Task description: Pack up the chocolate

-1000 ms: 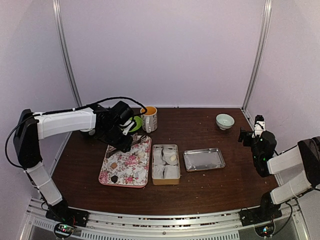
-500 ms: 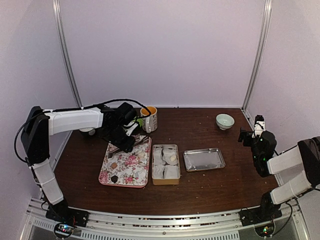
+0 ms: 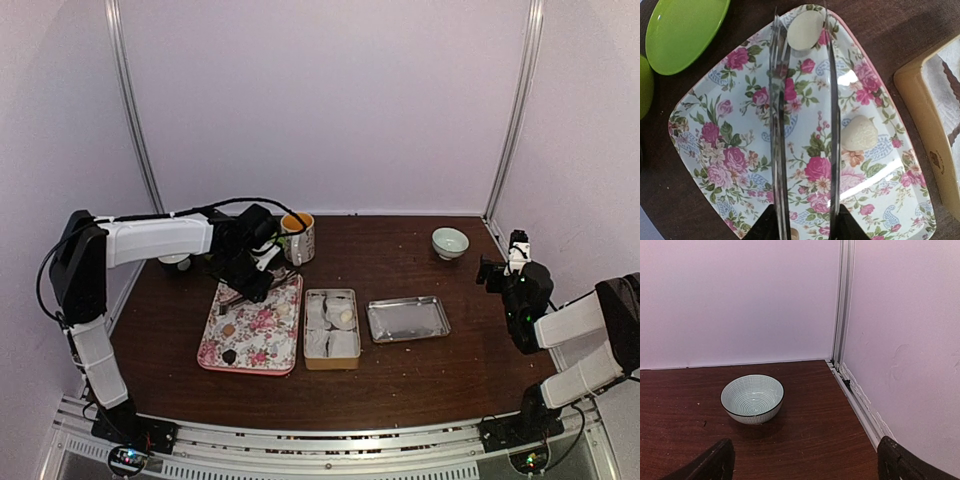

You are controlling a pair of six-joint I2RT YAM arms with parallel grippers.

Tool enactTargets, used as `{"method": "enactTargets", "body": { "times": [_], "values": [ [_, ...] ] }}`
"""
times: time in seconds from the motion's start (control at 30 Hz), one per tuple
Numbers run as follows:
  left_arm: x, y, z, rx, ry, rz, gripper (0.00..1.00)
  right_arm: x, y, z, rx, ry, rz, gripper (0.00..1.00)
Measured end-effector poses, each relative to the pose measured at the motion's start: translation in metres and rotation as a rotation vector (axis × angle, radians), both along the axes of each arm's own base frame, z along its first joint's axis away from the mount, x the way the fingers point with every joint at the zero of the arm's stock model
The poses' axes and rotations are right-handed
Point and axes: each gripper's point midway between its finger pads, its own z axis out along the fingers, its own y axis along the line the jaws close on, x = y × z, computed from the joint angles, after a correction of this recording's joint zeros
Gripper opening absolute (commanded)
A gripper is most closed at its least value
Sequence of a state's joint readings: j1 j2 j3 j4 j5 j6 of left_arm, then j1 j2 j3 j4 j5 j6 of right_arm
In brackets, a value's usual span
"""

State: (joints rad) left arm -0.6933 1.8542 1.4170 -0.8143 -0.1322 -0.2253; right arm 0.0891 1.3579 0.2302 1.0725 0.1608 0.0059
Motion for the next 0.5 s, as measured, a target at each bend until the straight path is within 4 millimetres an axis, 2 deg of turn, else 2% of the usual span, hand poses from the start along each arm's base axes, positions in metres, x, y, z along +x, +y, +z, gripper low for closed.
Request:
{"method": "enactTargets", "body": {
  "times": [0.17,0.5],
  "values": [
    [0.0,0.0,-0.001,0.003,0.0,-0.008,0.28,0.0,0.0,0.0,0.0,0.0,0.0,1.0],
    [-0.001,-0.004,0.009,0.036,-0.026,-0.027,0.26,0.0,0.0,0.0,0.0,0.0,0.0,1.0]
  ]
}}
